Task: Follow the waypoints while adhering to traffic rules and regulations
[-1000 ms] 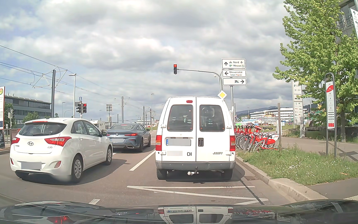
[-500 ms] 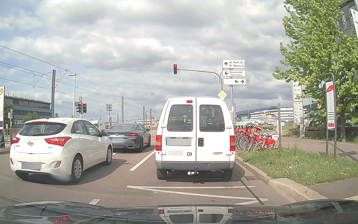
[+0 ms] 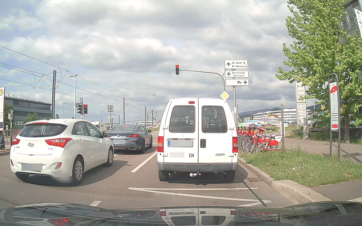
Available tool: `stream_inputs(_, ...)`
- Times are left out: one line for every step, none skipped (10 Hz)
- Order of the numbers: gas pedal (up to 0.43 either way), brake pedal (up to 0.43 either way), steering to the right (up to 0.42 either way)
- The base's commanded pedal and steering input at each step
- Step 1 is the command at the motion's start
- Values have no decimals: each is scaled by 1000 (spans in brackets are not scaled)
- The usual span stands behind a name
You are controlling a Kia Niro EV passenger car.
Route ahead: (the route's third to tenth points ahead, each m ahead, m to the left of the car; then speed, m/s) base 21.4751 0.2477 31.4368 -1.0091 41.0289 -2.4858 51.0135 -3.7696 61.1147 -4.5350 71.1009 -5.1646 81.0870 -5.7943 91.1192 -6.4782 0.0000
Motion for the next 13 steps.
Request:
stream_inputs(0,201,1)
stream_inputs(0,201,1)
stream_inputs(0,201,1)
stream_inputs(0,201,1)
stream_inputs(0,201,1)
stream_inputs(0,201,1)
stream_inputs(0,201,1)
stream_inputs(0,201,1)
stream_inputs(0,201,1)
stream_inputs(0,201,1)
stream_inputs(0,201,1)
stream_inputs(0,201,1)
stream_inputs(0,201,1)
